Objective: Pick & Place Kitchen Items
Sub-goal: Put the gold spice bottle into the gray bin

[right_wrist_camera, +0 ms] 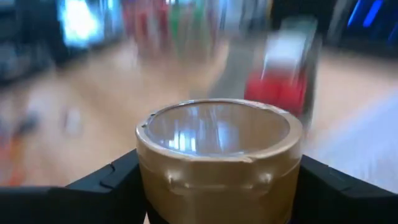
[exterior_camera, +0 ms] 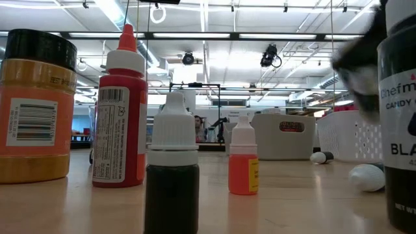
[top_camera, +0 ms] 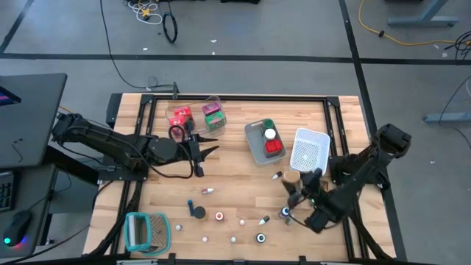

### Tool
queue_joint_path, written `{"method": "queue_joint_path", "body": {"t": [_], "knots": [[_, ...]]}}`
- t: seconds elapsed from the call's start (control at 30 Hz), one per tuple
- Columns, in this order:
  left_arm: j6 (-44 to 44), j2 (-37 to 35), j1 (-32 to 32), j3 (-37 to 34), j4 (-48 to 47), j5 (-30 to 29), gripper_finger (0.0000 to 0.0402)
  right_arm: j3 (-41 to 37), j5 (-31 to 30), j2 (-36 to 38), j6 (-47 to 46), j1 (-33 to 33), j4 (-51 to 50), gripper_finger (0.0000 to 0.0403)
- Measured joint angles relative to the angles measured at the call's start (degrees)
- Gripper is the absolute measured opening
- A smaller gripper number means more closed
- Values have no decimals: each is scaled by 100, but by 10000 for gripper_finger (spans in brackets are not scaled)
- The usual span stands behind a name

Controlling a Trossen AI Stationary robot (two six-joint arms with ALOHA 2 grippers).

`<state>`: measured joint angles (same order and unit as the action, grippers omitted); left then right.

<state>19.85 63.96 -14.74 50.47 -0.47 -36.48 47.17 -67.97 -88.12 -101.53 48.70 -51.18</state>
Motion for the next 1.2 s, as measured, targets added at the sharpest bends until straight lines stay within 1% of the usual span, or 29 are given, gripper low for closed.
{"method": "queue_joint_path", "body": {"t": [0.07, 0.1, 0.17, 0.23, 0.3, 0.4, 0.47, 0.57, 0.63, 0.7, 0.73, 0.83, 0.9, 1.0, 1.1, 1.2], "knots": [[35, 0, 0, -1, 10, -51, 109, 0, -868, 4, 260, -343, -3, 286], [36, 0, 0, 0, 20, -92, 109, 3, -1208, 4, 416, -538, 17, 286], [44, 0, 0, 0, 49, -254, 109, 3, -1699, 4, 726, -985, 182, 287], [78, 0, 0, 0, 52, -518, 109, 3, -1937, 4, 1065, -1447, 602, 287], [74, 0, 0, 0, 54, -838, 109, 3, -1904, 4, 1666, -1916, 1204, 287], [71, 0, 0, 0, 45, -1294, 109, 3, -1518, 4, 3138, -2509, 2469, 287], [64, 0, 0, 0, 28, -1497, 109, 3, -1061, 4, 4369, -2848, 3486, 287], [58, 0, 0, 0, -7, -1550, 109, 3, -80, -14, 6240, -3294, 4924, 287], [57, 0, 0, 0, -7, -1524, 109, 3, 654, -33, 7318, -3542, 5689, 287], [56, 0, 0, 0, -21, -1518, 109, 6, 1269, -104, 8005, -3761, 6382, 287], [55, 0, -1, 0, -47, -1518, 109, 7, 1466, -135, 8216, -3857, 6598, 287], [23, 0, 0, 0, -112, -1516, 109, 9, 1501, -328, 8540, -4158, 7095, 287], [6, 0, 0, 0, -125, -1516, 109, 9, 1534, -507, 8546, -4371, 7170, 287], [3, 0, 0, -2, -153, -1511, 109, 9, 1905, -816, 8353, -4652, 7238, 287], [-5, 0, -1, 0, -189, -1500, 109, 9, 1883, -1107, 8288, -4823, 7339, 287], [-70, 0, 0, -1, -237, -1503, 109, 7, 1836, -1330, 8494, -4980, 7817, 287]]}}
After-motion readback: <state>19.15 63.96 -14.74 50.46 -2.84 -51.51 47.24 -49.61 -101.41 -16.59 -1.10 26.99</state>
